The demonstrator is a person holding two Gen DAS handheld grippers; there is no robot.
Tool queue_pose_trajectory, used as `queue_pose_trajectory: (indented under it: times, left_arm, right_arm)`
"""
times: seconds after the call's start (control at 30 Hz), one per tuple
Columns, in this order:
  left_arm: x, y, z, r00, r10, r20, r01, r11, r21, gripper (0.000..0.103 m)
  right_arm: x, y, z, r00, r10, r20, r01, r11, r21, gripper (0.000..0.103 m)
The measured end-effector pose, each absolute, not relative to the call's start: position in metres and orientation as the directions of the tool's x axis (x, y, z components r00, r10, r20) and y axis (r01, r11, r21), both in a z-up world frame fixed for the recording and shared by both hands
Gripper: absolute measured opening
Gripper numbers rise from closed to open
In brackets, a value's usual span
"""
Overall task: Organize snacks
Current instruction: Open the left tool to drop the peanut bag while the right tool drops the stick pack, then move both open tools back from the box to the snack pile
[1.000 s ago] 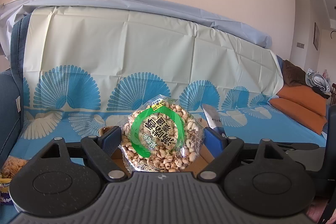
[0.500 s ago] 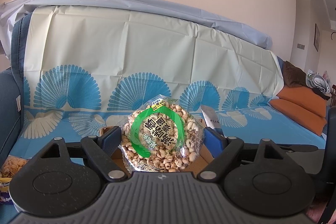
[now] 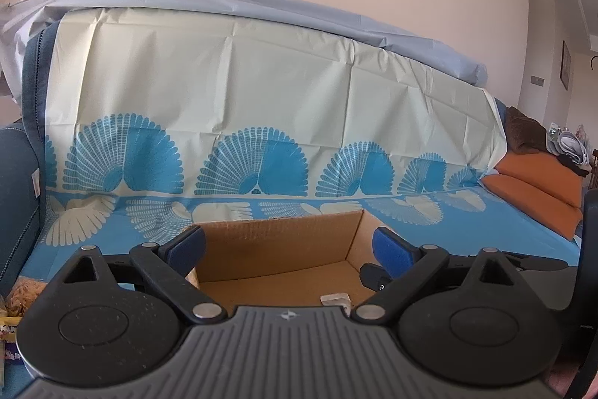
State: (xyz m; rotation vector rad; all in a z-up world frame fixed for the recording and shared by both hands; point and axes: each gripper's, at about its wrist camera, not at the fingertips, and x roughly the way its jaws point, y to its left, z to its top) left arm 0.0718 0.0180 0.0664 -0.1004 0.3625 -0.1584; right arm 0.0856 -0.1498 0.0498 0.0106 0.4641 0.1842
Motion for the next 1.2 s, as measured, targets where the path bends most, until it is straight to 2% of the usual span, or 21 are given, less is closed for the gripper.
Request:
queue_pose_trajectory:
  times: [0.2, 0.27, 0.33, 0.43, 0.47, 0.53, 0.6, 0.7, 0.77, 0.8, 0.93, 1.1, 1.2]
  left_arm:
    - [0.067, 0.036, 0.07, 0.934, -0.13, -0.332, 0.097, 0.989, -0.113, 0.095]
    - [0.065, 0.044, 0.07, 0.933, -0.119, -0.339, 0.089, 0.991, -0.103, 0.084]
    - [0.063, 0.054, 0.07, 0.929, -0.112, -0.352, 0.084, 0.992, -0.093, 0.067]
    - [0.057, 0.069, 0.071, 0.925, -0.098, -0.367, 0.077, 0.994, -0.072, 0.048]
    - [0.053, 0.074, 0.072, 0.927, -0.095, -0.362, 0.077, 0.995, -0.063, 0.046]
    - [0.043, 0.08, 0.074, 0.936, -0.07, -0.345, 0.068, 0.998, -0.017, 0.033]
    - [0.034, 0.087, 0.076, 0.943, -0.045, -0.33, 0.06, 0.998, 0.034, 0.03]
    - [0.024, 0.103, 0.079, 0.937, -0.054, -0.344, 0.067, 0.997, 0.025, 0.03]
    - [0.022, 0.118, 0.079, 0.921, -0.079, -0.381, 0.086, 0.996, 0.002, 0.03]
    - [0.023, 0.125, 0.078, 0.911, -0.074, -0.405, 0.085, 0.996, 0.01, 0.03]
    - [0.025, 0.164, 0.073, 0.889, 0.029, -0.457, 0.008, 0.997, 0.078, 0.03]
    - [0.027, 0.234, 0.062, 0.825, 0.214, -0.523, -0.253, 0.967, -0.004, 0.03]
    - [0.026, 0.264, 0.06, 0.797, 0.25, -0.549, -0.338, 0.939, -0.063, 0.03]
  right_arm:
    - [0.082, -0.13, 0.049, 0.872, 0.199, -0.447, -0.199, 0.979, 0.047, 0.073]
    - [0.08, -0.121, 0.049, 0.868, 0.209, -0.45, -0.21, 0.976, 0.049, 0.073]
    - [0.079, -0.112, 0.049, 0.866, 0.221, -0.449, -0.222, 0.974, 0.051, 0.073]
    - [0.075, -0.097, 0.05, 0.863, 0.243, -0.443, -0.241, 0.969, 0.061, 0.073]
    - [0.074, -0.092, 0.051, 0.862, 0.249, -0.441, -0.246, 0.967, 0.065, 0.073]
    - [0.071, -0.081, 0.051, 0.863, 0.259, -0.434, -0.251, 0.965, 0.075, 0.072]
    - [0.069, -0.071, 0.053, 0.869, 0.262, -0.42, -0.247, 0.965, 0.092, 0.07]
    - [0.066, -0.059, 0.054, 0.87, 0.281, -0.405, -0.247, 0.96, 0.135, 0.06]
    - [0.065, -0.051, 0.052, 0.859, 0.314, -0.403, -0.262, 0.948, 0.182, 0.039]
    - [0.065, -0.047, 0.051, 0.851, 0.334, -0.405, -0.269, 0.94, 0.209, 0.037]
    - [0.062, -0.026, 0.048, 0.828, 0.401, -0.392, -0.317, 0.912, 0.262, 0.034]
    - [0.055, 0.01, 0.045, 0.769, 0.513, -0.382, -0.426, 0.856, 0.292, 0.035]
    - [0.054, 0.034, 0.039, 0.73, 0.561, -0.39, -0.481, 0.827, 0.29, 0.035]
